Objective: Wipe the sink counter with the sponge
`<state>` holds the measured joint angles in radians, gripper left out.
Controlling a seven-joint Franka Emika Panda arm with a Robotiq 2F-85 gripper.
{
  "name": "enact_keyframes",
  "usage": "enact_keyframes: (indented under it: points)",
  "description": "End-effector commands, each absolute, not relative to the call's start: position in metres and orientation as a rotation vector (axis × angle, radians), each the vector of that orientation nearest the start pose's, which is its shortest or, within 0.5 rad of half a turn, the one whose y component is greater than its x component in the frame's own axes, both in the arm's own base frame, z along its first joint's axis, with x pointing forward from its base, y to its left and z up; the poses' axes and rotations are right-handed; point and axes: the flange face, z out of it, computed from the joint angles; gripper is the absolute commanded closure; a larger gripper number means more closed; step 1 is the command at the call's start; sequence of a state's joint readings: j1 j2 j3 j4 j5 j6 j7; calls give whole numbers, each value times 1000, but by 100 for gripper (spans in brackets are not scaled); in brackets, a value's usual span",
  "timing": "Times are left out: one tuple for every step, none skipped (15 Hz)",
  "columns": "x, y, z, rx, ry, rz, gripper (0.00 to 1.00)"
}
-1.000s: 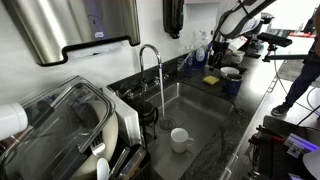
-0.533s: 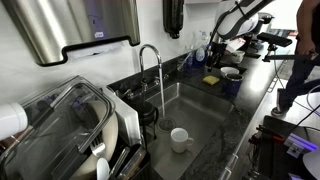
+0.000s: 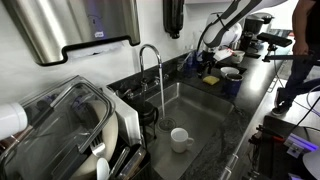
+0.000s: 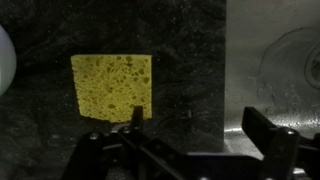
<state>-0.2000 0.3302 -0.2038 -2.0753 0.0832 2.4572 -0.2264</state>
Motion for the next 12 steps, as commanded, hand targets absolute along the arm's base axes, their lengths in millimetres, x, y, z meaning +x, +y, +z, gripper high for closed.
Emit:
enact_keyframes:
  points:
    - [567, -245, 260, -3161, 414, -117, 0]
    - [569, -247, 254, -3167, 422, -105, 0]
    - [570, -248, 248, -3172, 425, -87, 0]
    - [570, -249, 243, -3178, 428, -68, 0]
    - [570, -249, 239, -3182, 433, -54, 0]
    - [569, -249, 235, -3184, 436, -37, 0]
    - [568, -249, 232, -3187, 444, -26, 0]
    - [567, -250, 229, -3191, 453, -18, 0]
    - [567, -251, 227, -3196, 467, -11, 22]
    - [567, -252, 223, -3200, 479, 4, 26]
    - [566, -253, 222, -3205, 486, 15, 34]
    - [565, -254, 221, -3209, 495, 18, 40]
